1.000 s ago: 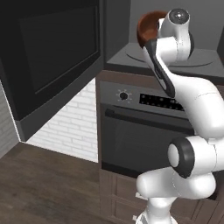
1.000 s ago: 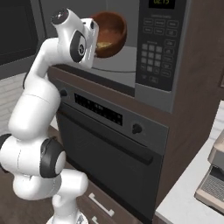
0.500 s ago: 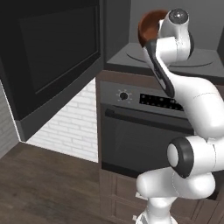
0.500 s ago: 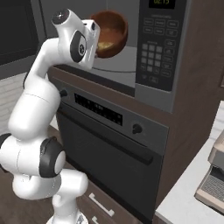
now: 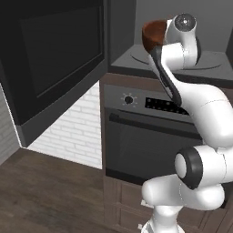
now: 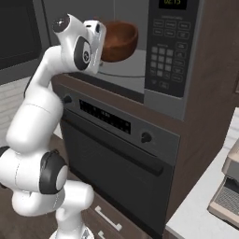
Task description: Pick the potato from the sink and place it in the bowl. Then pick the bowl and place it in the microwave. Then close the microwave door and press the start button.
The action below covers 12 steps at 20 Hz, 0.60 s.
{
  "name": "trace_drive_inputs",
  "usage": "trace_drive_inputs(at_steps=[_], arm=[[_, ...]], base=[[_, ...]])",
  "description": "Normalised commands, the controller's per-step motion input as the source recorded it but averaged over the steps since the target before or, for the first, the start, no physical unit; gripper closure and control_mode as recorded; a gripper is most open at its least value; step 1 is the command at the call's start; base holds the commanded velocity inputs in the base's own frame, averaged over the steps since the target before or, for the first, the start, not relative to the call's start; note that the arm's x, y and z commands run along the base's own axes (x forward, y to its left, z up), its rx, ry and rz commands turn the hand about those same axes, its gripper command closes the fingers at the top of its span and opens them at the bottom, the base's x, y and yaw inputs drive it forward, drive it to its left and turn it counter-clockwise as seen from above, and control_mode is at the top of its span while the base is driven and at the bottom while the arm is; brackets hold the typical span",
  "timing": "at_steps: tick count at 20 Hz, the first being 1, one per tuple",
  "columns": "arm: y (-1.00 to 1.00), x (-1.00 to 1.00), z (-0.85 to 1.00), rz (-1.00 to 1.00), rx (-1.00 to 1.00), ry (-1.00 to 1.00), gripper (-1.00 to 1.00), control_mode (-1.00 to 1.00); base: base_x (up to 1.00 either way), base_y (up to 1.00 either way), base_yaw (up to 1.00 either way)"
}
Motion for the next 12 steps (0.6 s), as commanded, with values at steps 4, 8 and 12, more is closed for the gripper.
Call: trace_drive_inputs(at_steps=[4, 8, 12], arm=[[0.0, -0.01, 0.0, 0.0, 0.0, -0.46, -1.0, -1.0], [0.04, -0.32, 0.16, 0.0, 0.0, -0.48, -1.0, -1.0], [0.02, -0.87, 0.35, 0.0, 0.0, -0.29, -1.0, -1.0]], base=[[0.0, 0.0, 0.0], [0.0, 0.0, 0.0], [0.0, 0.0, 0.0]])
